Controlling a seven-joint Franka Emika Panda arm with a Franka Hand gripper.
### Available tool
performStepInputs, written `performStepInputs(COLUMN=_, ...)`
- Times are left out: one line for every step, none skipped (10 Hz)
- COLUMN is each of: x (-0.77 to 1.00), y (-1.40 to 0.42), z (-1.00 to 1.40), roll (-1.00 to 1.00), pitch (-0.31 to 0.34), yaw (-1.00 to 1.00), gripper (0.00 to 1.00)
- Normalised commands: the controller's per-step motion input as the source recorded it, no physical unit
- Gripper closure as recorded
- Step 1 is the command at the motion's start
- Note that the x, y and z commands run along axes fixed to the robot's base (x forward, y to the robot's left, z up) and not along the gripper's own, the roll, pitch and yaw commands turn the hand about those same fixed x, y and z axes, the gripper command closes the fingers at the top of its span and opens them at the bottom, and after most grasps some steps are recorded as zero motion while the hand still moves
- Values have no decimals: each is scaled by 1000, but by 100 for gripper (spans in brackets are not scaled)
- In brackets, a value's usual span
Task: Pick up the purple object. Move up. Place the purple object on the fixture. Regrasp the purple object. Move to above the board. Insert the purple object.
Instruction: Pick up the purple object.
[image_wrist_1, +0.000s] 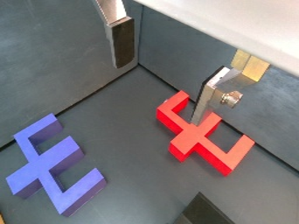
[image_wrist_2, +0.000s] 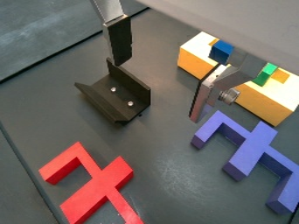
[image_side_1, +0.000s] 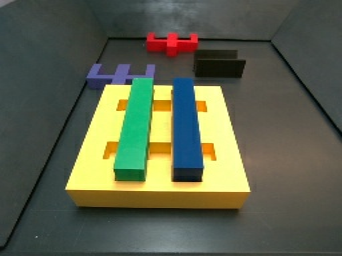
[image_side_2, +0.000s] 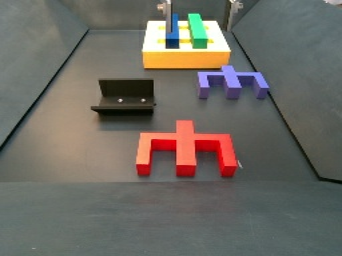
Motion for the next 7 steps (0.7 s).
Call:
performStepInputs(x=0, y=0, z=0, roll=-10, pitch=0, yaw=0, gripper=0)
performStepInputs(x=0, y=29, z=-66, roll=-27, pitch=0, yaw=0, gripper=0)
performStepInputs(x=66, y=137, z=-260, roll=-34, pitch=0, yaw=-37, gripper=0)
performStepInputs(x=183, y=91, z=-366, roll=-86, pitch=1, yaw=-60, gripper=0)
performStepInputs(x=211, y=-63, z=-337, roll=-101, pitch=0, yaw=0, gripper=0)
performStepInputs(x=0, y=-389, z=-291, roll=-69, pitch=-11, yaw=31, gripper=0)
performStepInputs(x=-209, y=-586, z=-203, roll=-16, pitch=-51, yaw=69, gripper=0)
